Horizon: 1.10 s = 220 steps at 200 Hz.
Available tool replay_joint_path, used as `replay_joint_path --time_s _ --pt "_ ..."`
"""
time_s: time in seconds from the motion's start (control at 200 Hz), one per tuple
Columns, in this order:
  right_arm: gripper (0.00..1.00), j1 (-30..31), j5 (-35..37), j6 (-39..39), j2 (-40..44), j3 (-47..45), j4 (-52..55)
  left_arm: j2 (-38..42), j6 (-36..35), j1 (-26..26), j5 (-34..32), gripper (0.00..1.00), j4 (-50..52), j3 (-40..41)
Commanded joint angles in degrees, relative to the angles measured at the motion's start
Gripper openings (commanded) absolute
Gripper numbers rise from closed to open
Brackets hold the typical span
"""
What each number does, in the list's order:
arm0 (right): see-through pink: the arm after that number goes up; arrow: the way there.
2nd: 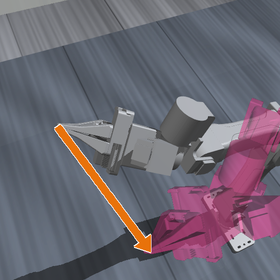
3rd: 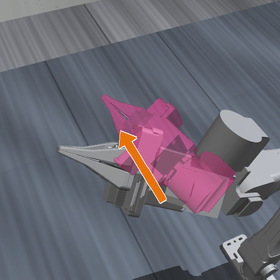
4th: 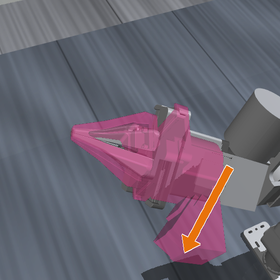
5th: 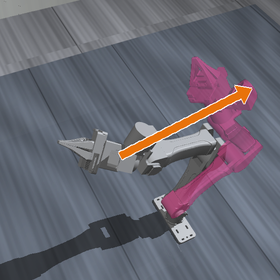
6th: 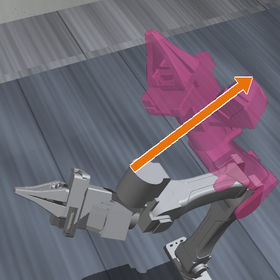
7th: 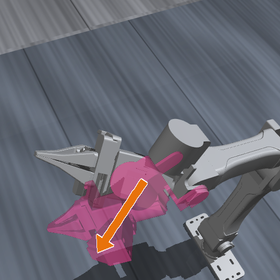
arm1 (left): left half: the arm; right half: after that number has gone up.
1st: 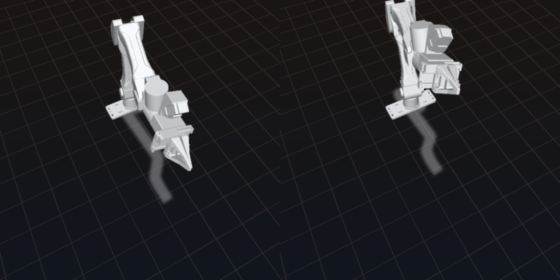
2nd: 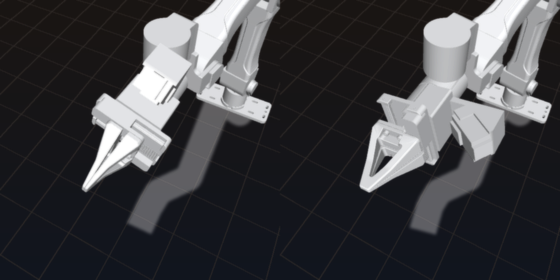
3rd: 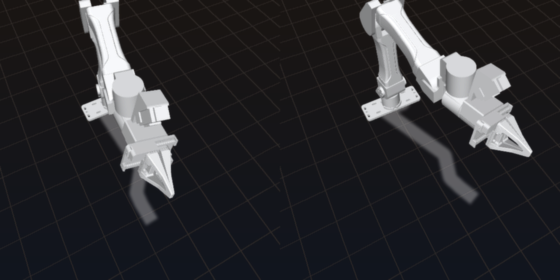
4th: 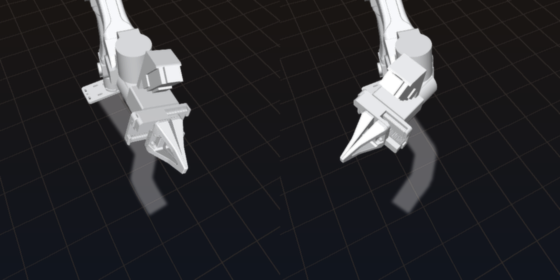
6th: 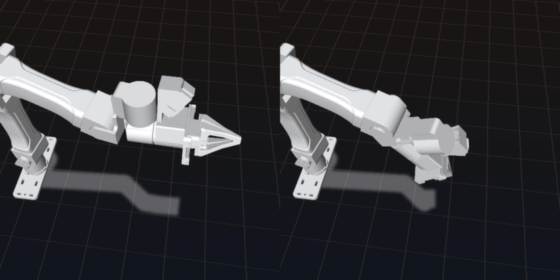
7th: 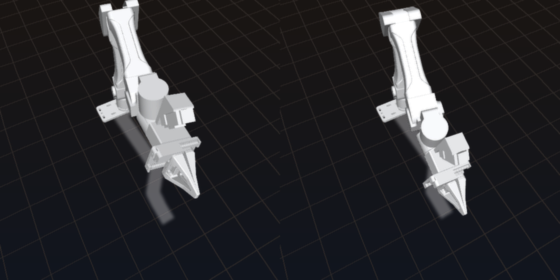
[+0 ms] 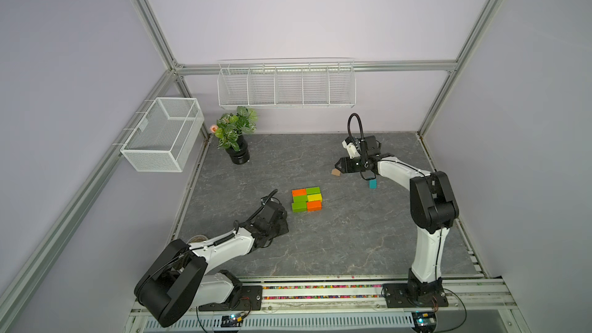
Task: Assemble a piece of candy with building blocks
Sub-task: Pick up the building block from the center of the board.
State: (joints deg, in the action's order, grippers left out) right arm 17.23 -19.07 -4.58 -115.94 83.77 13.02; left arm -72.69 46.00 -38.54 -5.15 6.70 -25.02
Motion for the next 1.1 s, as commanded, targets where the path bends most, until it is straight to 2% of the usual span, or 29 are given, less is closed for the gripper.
replay_joint_path --time_s 0.0,0.12,0.29,0.4,0.565,0.825,1.095 --pt "0.54 0.8 2.4 12.5 1.1 1.6 4.7 1.1 0.8 0.0 -1.6 0.00 1.2 1.0" --pt "0.60 0.7 4.0 16.8 0.5 3.7 7.3 1.0 0.9 0.0 -1.5 0.00 1.3 1.0" --pt "0.60 0.5 2.5 21.9 -3.0 7.0 10.6 1.2 1.1 0.0 -1.6 0.00 1.0 1.4" --pt "0.60 0.3 1.6 22.5 -5.6 9.7 11.9 0.9 1.1 0.0 -1.6 0.00 1.1 1.2" --pt "0.60 0.5 -0.7 23.1 -11.1 19.1 22.6 1.0 0.8 0.0 -1.8 0.00 1.6 1.1" --pt "0.58 1.0 3.2 24.1 -14.9 23.3 27.7 0.7 0.8 0.0 -1.8 0.00 1.3 1.1" --pt "0.56 1.7 4.0 24.8 -16.9 25.4 29.8 -0.6 0.8 0.0 -1.4 0.00 0.8 0.9"
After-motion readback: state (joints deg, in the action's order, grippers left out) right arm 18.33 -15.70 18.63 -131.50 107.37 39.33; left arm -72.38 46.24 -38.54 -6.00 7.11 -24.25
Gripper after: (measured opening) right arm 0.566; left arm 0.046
